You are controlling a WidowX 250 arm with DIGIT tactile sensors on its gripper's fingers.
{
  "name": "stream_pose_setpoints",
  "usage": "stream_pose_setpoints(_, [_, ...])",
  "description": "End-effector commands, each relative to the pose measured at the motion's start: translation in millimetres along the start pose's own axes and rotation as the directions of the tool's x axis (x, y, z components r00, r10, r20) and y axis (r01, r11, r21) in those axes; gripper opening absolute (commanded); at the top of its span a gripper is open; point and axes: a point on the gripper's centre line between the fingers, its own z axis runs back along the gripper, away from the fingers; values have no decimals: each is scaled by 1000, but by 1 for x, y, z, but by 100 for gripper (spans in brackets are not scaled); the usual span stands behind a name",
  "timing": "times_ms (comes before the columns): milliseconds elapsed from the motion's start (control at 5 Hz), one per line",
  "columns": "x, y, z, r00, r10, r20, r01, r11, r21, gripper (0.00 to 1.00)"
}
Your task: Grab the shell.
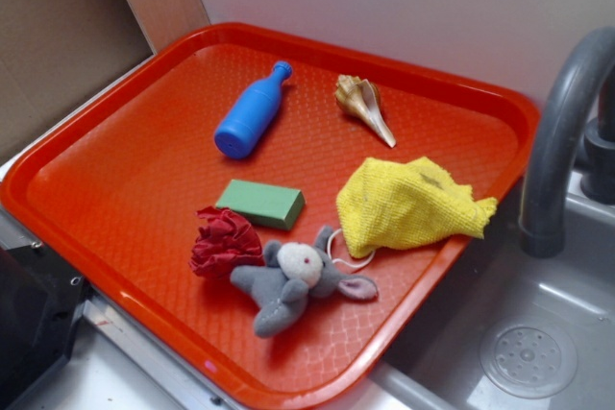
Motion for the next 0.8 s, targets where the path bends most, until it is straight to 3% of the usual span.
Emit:
stream_pose_setpoints(0, [0, 0, 0, 1000, 0, 0, 0, 1000, 0, 100])
stream_pose_setpoints(200, [21, -22, -4, 996, 33, -79, -34, 999, -17, 100])
stream_pose_setpoints(400, [39, -48, -10, 998, 58, -30, -60, 995, -78, 100])
stream_pose_setpoints(600, [60, -72, -24, 971, 231, 55, -225, 969, -102, 100])
